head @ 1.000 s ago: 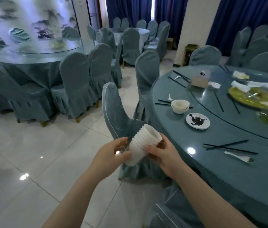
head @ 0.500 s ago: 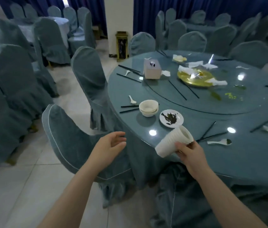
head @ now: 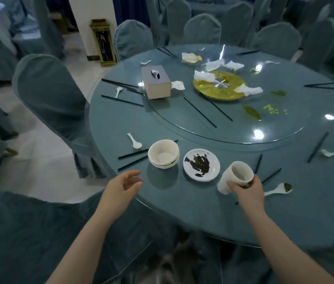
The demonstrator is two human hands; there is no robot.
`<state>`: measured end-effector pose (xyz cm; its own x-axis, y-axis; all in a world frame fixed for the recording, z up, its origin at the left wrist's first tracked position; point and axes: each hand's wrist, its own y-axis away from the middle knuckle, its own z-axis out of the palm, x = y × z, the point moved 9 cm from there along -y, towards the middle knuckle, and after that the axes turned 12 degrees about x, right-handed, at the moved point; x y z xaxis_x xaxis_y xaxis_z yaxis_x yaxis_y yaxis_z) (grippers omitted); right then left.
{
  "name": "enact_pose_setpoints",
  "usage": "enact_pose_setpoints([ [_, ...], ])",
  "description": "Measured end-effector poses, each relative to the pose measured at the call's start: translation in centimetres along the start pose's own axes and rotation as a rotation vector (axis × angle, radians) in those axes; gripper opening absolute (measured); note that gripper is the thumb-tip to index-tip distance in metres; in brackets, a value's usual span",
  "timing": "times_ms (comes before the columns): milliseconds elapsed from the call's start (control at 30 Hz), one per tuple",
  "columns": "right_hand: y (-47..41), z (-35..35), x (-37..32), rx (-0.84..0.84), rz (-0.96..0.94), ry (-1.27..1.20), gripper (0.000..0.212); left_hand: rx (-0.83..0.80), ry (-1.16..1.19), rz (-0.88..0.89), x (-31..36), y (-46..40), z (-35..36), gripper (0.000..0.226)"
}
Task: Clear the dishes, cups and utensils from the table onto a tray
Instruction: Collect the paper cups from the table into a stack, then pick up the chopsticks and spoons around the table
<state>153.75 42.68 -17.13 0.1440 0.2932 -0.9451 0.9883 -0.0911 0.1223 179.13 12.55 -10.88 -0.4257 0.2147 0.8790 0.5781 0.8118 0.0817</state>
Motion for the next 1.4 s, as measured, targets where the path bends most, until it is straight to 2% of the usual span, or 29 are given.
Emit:
enact_pose_setpoints([
  [233,-3.7,2.8,-0.2,0.049,-0.003,0.052,0.061,0.024,0.014,-0.057,-2.5,-8.0,1.0,0.026],
  [367,-2.9,3.1,0.7,0.072,0.064,0.092,0.065,0.013,-0.109,-0.037,-4.8,-12.7,2.1,0.027],
  [433,-1.5,2.6,1.9,0.123,0.137,0.155,0.065,-0.029,-0.245,0.010,-5.8,-14.6,3.5,0.031],
  [567,1.4,2.0,2.8,0.176,0.154,0.183,0.038,-0.193,-0.529,0.180,-6.6,-18.4,6.7,0.050],
  [700,2.5,1.8,2.4,0.201,0.150,0.198,0.021,-0.309,-0.773,0.241,-7.6,-20.6,8.7,0.063],
  [767,2.9,1.6,2.1,0.217,0.146,0.203,0.019,-0.298,-0.798,0.260,-7.9,-21.1,9.0,0.057],
  [867,3.4,1.1,1.6,0.248,0.133,0.195,0.016,-0.339,-0.770,0.226,-8.3,-21.1,9.5,0.030],
  [933,3.8,0.8,1.5,0.270,0.134,0.191,0.016,-0.374,-0.805,0.218,-8.1,-20.8,9.9,0.020],
  [1067,4.3,0.1,2.0,0.299,0.164,0.182,0.015,-0.408,-0.887,0.268,-7.3,-20.3,10.5,0.012],
  [1200,4.3,-0.6,3.2,0.296,0.193,0.284,0.012,-0.428,-0.943,0.247,-7.6,-19.8,10.2,0.016],
  [1300,3.8,-1.5,4.3,0.290,0.231,0.412,0.017,-0.412,-0.851,0.203,-7.6,-19.8,9.4,0.010],
  [1400,2.8,-2.6,5.0,0.314,0.247,0.499,0.025,-0.325,-0.693,0.109,-8.3,-20.1,7.5,0.012],
])
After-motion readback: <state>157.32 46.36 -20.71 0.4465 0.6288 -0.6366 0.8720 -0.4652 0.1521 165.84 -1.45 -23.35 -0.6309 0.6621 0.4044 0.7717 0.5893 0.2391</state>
